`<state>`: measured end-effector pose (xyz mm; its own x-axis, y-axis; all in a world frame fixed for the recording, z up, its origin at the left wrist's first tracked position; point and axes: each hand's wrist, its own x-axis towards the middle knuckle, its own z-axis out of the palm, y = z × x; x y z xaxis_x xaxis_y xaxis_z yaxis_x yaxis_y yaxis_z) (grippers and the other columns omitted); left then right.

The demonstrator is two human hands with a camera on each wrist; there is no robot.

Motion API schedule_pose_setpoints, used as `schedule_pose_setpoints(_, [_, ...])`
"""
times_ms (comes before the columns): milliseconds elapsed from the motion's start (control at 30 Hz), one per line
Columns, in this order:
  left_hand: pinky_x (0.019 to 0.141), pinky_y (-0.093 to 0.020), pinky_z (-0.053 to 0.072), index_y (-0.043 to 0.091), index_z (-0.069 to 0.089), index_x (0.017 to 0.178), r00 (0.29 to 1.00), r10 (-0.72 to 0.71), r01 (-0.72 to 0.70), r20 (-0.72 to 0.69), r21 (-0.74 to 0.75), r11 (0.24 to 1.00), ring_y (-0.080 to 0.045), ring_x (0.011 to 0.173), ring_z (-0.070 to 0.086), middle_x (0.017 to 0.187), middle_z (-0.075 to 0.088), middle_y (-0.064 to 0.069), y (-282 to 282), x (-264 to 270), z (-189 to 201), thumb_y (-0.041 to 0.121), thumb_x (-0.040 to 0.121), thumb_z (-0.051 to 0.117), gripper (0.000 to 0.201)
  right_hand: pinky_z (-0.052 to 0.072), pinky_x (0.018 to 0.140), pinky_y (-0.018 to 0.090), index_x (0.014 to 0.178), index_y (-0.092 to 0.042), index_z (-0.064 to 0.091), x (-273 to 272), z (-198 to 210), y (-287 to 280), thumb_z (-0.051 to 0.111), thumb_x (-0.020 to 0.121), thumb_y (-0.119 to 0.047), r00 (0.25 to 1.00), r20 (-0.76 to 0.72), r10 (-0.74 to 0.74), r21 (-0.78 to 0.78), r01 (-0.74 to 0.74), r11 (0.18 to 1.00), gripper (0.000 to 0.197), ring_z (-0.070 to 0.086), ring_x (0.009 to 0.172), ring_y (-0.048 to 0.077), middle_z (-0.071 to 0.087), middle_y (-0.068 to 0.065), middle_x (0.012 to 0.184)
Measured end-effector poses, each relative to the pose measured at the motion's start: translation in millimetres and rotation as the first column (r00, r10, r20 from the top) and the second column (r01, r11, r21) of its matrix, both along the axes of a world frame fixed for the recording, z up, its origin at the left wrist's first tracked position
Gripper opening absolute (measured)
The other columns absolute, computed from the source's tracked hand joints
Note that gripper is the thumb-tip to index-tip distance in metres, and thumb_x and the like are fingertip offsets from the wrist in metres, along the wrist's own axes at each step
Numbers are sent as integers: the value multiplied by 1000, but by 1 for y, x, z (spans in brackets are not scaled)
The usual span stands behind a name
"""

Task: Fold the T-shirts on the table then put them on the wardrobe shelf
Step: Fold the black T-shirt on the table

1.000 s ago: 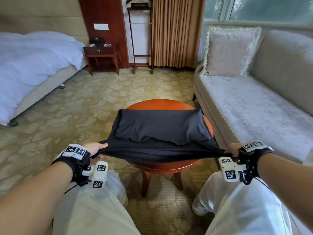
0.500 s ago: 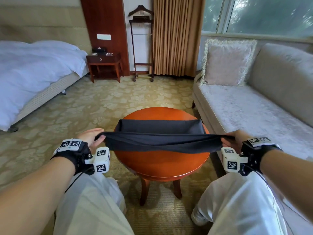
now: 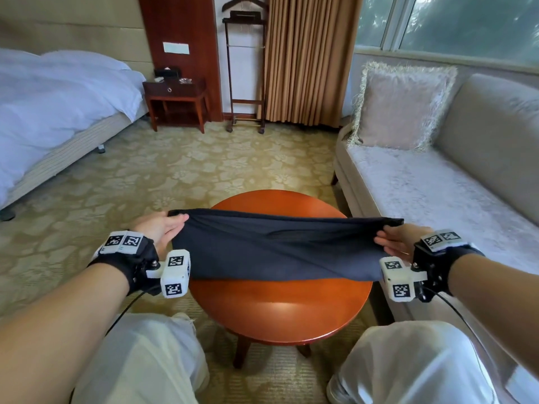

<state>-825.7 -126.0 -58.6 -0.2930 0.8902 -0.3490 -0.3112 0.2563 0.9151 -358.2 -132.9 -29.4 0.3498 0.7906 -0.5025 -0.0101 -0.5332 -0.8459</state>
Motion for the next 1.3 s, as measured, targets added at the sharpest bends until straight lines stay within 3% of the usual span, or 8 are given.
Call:
schedule_pose_setpoints(67, [87, -27, 51, 3, 43, 129, 997, 68, -68, -27, 7, 998, -22, 103, 64, 115, 63, -15, 13, -4, -4, 3, 95, 60, 38, 41, 65, 22, 114, 0, 60, -7, 7, 6, 50, 100, -21, 997, 77, -8, -46, 12, 999, 26, 58, 116, 29, 63, 11, 109])
schedule_pose_setpoints(167, [44, -19, 50, 15, 59, 112, 956, 150, -165, -254, -36, 986, -10, 55, 64, 86, 66, -9, 38, -13, -12, 16, 85, 75, 32, 28, 52, 27, 113, 5, 57, -7, 14, 16, 62, 94, -22, 974, 217, -66, 22, 63, 998, 34, 45, 58, 25, 59, 20, 84])
schedule_pose_setpoints(233, [42, -21, 43, 22, 67, 103, 903, 143, -180, -405, -55, 982, -12, 44, 54, 67, 63, -7, 53, -19, -19, 30, 78, 82, 31, 31, 51, 27, 102, 0, 55, -21, 27, 18, 58, 96, -20, 979, 180, -96, 12, 96, 995, 21, 39, 57, 19, 49, 11, 75])
schedule_pose_setpoints(367, [82, -34, 52, 29, 69, 83, 857, 99, -164, -505, -85, 983, -19, 70, 62, 79, 68, -1, 78, -24, -33, 41, 74, 83, 21, 42, 54, 32, 125, 1, 56, 0, -10, 67, 65, 87, -31, 983, 116, -142, -28, 146, 989, 50, 52, 60, 25, 55, 10, 76])
schedule_pose_setpoints(467, [94, -42, 52, 19, 72, 79, 878, 44, -134, -477, -154, 979, -24, 88, 69, 91, 73, -3, 101, -34, -56, 39, 66, 87, 28, 53, 67, 57, 120, -4, 57, 45, -76, 124, 67, 69, -55, 962, 252, -109, -53, 126, 991, 73, 63, 80, 41, 63, 22, 95])
schedule_pose_setpoints(567, [89, -49, 56, 12, 71, 85, 918, 47, -129, -394, -186, 974, -31, 87, 72, 93, 74, -14, 121, -38, -77, 25, 72, 86, 23, 51, 88, 51, 120, 1, 59, 11, -57, 119, 67, 74, -58, 910, 410, -62, -150, 134, 980, 75, 64, 96, 43, 64, 26, 109])
schedule_pose_setpoints(767, [80, -37, 56, 15, 68, 77, 922, 10, -82, -388, -168, 982, -24, 74, 67, 79, 69, -7, 128, -17, -73, 14, 80, 79, 12, 44, 95, 37, 131, -12, 57, -4, -63, 120, 45, 95, -53, 778, 596, 197, -274, -33, 961, 56, 56, 115, 36, 54, 19, 134])
schedule_pose_setpoints(1300, [65, -25, 57, 20, 73, 95, 943, -16, -35, -332, -147, 989, -19, 83, 74, 92, 76, -1, 136, -16, -90, 37, 81, 78, 23, 37, 104, 38, 135, -16, 54, -1, -72, 135, 45, 94, -57, 835, 548, 43, -187, 72, 980, 59, 51, 123, 35, 50, 16, 141])
